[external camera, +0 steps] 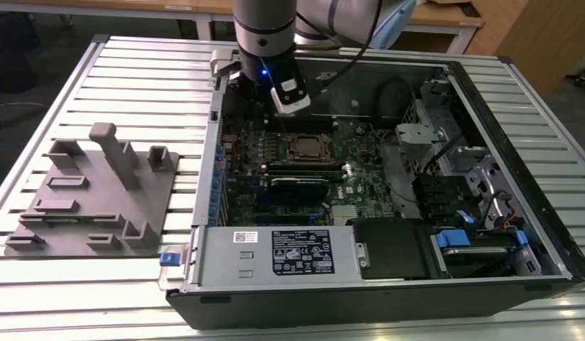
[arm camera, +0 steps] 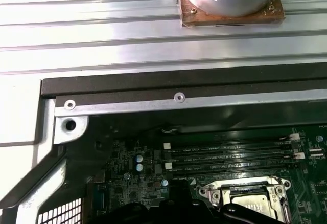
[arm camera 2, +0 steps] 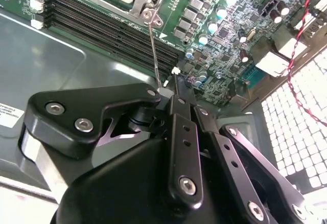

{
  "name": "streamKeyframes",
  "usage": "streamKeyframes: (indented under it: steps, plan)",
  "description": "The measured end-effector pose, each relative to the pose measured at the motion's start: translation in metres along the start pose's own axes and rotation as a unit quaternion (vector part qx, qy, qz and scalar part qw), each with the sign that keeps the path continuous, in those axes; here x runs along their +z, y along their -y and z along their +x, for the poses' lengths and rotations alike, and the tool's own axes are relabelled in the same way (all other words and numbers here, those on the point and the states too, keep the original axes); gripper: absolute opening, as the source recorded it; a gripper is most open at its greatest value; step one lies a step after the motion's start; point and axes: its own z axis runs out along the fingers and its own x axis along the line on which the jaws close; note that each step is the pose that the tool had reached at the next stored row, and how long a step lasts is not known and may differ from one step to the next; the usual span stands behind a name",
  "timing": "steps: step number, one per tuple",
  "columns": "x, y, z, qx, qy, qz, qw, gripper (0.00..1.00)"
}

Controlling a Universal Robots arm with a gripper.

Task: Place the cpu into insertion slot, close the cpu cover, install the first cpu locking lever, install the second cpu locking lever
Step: 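Install the first cpu locking lever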

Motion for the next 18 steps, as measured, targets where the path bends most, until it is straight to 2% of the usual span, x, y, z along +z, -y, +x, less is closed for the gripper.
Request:
streamKeyframes:
  steps: [6,18]
  plan:
    - [0.0011,-0.0004,-0.0083,0.0,0.0,0.0001,1.0,0.11]
    - [0.0026,-0.0026,-0.0374,0.0,-0.0001,0.0003,1.0,0.11]
